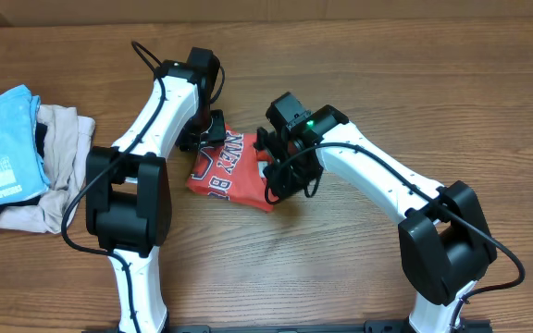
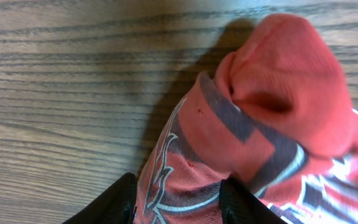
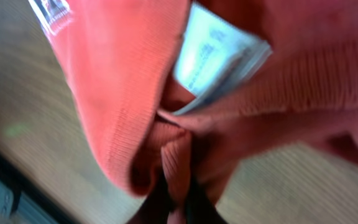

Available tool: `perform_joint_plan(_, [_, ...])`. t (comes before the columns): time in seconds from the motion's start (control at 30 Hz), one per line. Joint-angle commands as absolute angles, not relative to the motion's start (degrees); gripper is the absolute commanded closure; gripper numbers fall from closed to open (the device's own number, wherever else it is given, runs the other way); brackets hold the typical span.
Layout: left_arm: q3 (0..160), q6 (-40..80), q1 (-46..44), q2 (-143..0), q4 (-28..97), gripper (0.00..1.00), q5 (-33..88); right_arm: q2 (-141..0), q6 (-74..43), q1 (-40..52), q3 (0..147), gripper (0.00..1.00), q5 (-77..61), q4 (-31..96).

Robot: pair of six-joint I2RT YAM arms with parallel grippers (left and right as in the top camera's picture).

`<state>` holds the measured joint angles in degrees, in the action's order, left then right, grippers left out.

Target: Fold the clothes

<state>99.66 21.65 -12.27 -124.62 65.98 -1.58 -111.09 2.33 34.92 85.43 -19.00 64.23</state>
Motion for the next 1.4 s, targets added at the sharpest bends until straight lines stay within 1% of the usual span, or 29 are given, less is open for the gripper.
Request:
perform_joint_plan(0.0, [99.0,19.7,-10.9,-127.3,66.6,0.54,-6.4,-111.2,1.7,35.1,85.7,0.81,-16.5,67.1])
perform_joint_plan(0.07, [99.0,19.7,-10.1,-127.3,67.5,0.55,-6.4,-111.2,1.7,35.1,85.5,0.78,-13.1,67.2])
perform_joint_plan(0.17, [99.0,19.7,-9.3,-127.3,70.3,0.56,-5.9,-111.2,1.7,35.0,85.5,0.72,-11.4,66.9])
perform_joint_plan(0.23, [99.0,19.7,-9.3,-127.3,72.7,0.57,-5.8,-111.2,0.8,34.9,85.5,0.74,-8.9,66.4])
perform_joint_plan(0.33, [99.0,22.7,-9.3,-127.3,76.3,0.58,-5.5,-110.9,-5.9,33.7,85.9,0.74,-4.3,65.0])
perform_joint_plan(0.37, [99.0,24.6,-9.1,-127.3,78.8,0.62,-4.5,-110.6,-7.4,32.8,86.0,0.74,-4.4,64.5])
perform_joint_plan(0.43, [99.0,24.9,-9.0,-127.3,83.2,0.77,-2.4,-109.9,-7.8,31.2,86.0,0.73,-4.5,64.2])
perform_joint_plan(0.47, [99.0,24.8,-9.0,-127.3,86.7,0.82,-1.8,-109.6,-7.7,30.1,86.0,0.73,-4.6,64.4])
perform_joint_plan(0.53, [99.0,23.6,-9.0,-127.1,90.0,0.8,-2.1,-109.4,-5.6,28.6,86.0,0.73,-9.0,66.2])
perform_joint_plan(0.6, [99.2,23.4,-9.0,-126.0,90.1,0.81,-3.0,-109.4,-2.7,28.1,86.0,0.73,-15.3,67.5])
perform_joint_plan(0.73, [101.9,24.5,-9.0,-120.5,88.2,0.79,-5.0,-109.4,1.2,29.6,86.0,0.72,-29.6,67.5])
perform_joint_plan(0.83, [103.6,24.9,-9.0,-115.6,84.2,0.75,-6.2,-109.4,1.3,31.6,86.0,0.72,-36.5,64.3])
perform_joint_plan(0.9, [103.6,24.4,-9.0,-113.4,79.7,0.71,-6.1,-109.4,-2.0,32.9,85.9,0.72,-37.4,60.7])
perform_joint_plan(0.93, [103.6,23.1,-9.0,-113.1,77.8,0.7,-5.8,-109.5,-3.6,33.3,85.8,0.72,-37.4,58.9])
perform_joint_plan(1.0, [103.4,20.2,-9.0,-113.4,75.0,0.7,-4.3,-110.0,-6.0,33.8,85.8,0.66,-37.1,56.4])
perform_joint_plan(1.03, [103.3,18.5,-9.0,-113.9,73.9,0.7,-2.9,-110.5,-8.0,34.2,85.8,0.62,-36.9,54.9])
perform_joint_plan(1.1, [103.3,16.0,-9.1,-115.2,73.2,0.7,-0.8,-111.6,-10.1,34.6,85.8,0.58,-36.7,54.2])
perform_joint_plan(1.2, [103.3,13.0,-9.1,-117.6,72.6,0.71,0.9,-113.4,-10.2,34.7,85.8,0.58,-36.8,53.9])
perform_joint_plan(1.37, [103.3,12.0,-9.0,-124.0,73.5,0.71,0.7,-118.4,-12.1,34.8,85.8,0.59,-36.8,54.5])
